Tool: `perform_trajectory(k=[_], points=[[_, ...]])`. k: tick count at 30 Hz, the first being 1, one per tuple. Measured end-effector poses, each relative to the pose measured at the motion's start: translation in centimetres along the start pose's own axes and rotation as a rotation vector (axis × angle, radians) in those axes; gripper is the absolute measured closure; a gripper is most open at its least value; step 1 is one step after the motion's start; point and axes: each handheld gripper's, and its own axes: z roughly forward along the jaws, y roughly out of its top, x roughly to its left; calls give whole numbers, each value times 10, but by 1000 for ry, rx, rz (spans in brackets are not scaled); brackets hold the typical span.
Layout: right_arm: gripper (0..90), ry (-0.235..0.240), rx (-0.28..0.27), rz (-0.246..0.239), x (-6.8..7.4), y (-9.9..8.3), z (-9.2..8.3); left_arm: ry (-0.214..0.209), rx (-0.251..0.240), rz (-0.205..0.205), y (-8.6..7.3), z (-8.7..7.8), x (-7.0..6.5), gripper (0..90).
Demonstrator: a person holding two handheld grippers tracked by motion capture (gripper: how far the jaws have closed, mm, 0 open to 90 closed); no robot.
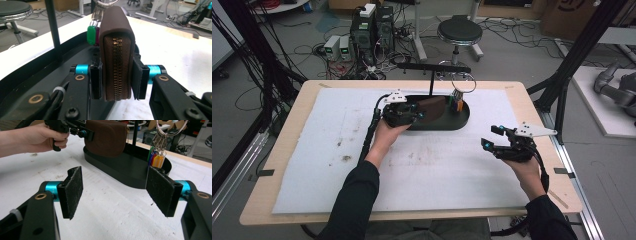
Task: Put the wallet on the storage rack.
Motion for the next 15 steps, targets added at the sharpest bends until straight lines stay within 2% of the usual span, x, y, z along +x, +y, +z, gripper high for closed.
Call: perform_trajectory(k=[2,7,15], points=[[311,4,4,0,0,0,0,4,-2,-13,-2,3,2,664],[311,6,7,-4,1,0,1,16,17,-15,-7,8,6,664],[311,5,6,-3,0,0,2,55,37,-33,-16,16,11,663]])
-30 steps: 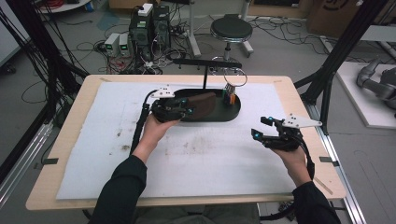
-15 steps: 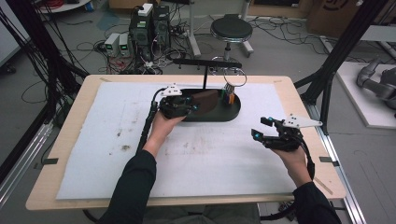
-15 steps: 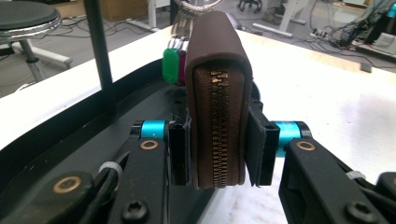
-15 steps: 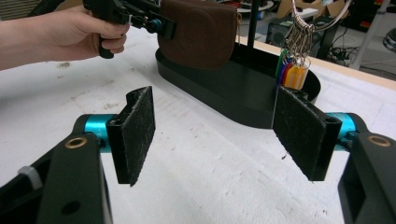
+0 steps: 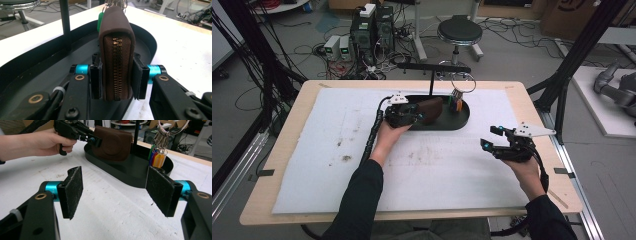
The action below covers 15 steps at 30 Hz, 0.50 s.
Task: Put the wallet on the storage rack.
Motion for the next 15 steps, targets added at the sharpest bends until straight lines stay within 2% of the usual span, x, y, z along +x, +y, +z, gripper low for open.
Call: perform_trajectory(k=[4,10,15], points=[[311,3,3,2,0,0,0,6,25,28,-2,6,-4,662],[311,3,1,2,0,0,0,35,19,66,-3,9,-6,661],[311,3,1,1,0,0,0,40,16,53,-4,9,-4,653]])
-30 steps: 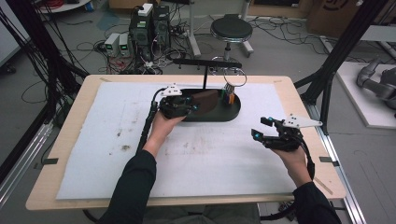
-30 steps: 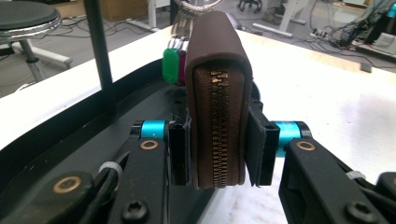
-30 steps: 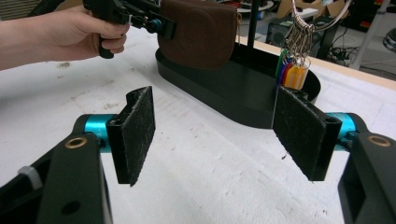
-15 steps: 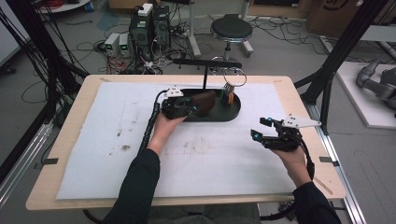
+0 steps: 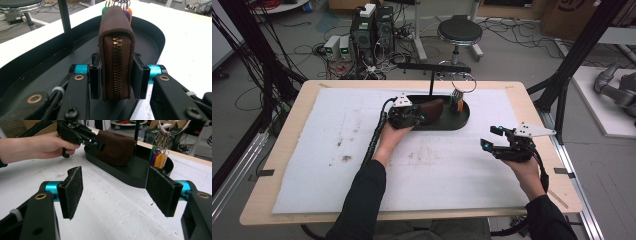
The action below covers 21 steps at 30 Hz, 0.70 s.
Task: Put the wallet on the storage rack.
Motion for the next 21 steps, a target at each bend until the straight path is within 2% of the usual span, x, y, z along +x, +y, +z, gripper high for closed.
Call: perform_trajectory(k=[8,10,12,15,19,21], points=[[311,0,0,0,0,0,0,14,15,-8,1,-1,-2,622],[311,0,0,0,0,0,0,36,16,-35,2,-2,-1,514],[311,1,1,2,0,0,0,35,15,-61,3,-5,0,471],[311,2,-1,2,-1,-1,0,42,26,-99,6,-10,1,328],[310,1,-5,6,-2,-1,-1,34,44,-124,12,-23,1,275],[309,0,-5,13,-2,-1,-1,23,21,-129,15,-31,-2,275]])
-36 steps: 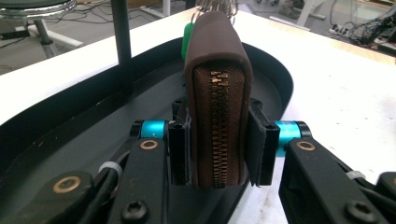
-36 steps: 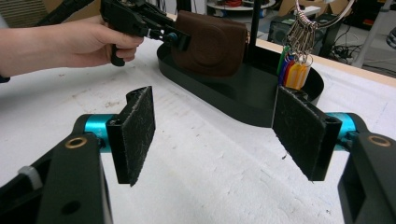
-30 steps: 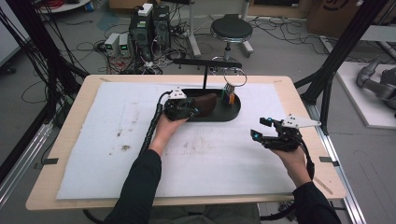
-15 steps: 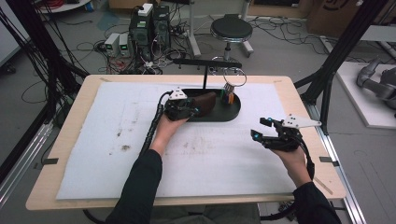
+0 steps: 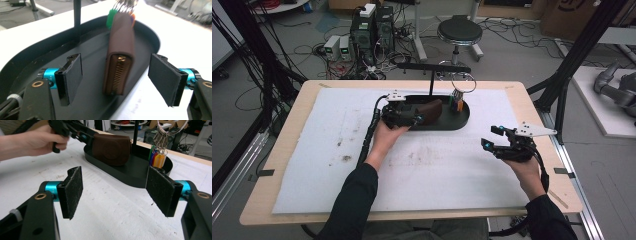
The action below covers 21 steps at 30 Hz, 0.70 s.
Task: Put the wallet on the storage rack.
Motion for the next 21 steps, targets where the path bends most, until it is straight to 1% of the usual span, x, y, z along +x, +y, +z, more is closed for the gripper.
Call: perform_trajectory(k=[1,3,6,9,10,11,12,13,15,18,21], points=[[309,-1,1,2,0,0,0,1,-18,14,1,-7,-3,275],[307,-3,-1,3,-1,0,0,-7,-36,41,2,-17,-7,275],[305,-6,-1,6,-1,0,0,-15,-48,63,2,-33,-13,275],[303,-9,0,8,-1,0,-1,-21,-63,85,-3,-50,-20,275],[300,-12,-1,8,-2,-1,0,-38,-76,87,-5,-56,-22,275],[298,-14,3,13,-2,-1,0,-52,-74,92,-7,-62,-24,275],[294,-15,2,8,-3,-1,1,-63,-74,97,-9,-67,-26,266],[288,-14,7,15,-3,-1,1,-67,-90,108,-13,-76,-29,251],[276,-18,9,20,-4,-1,2,-67,-101,122,-19,-90,-34,250],[261,-21,13,24,-5,-2,3,-75,-101,130,-28,-109,-38,250],[245,-19,19,34,-6,-2,3,-61,-91,141,-40,-129,-40,244]])
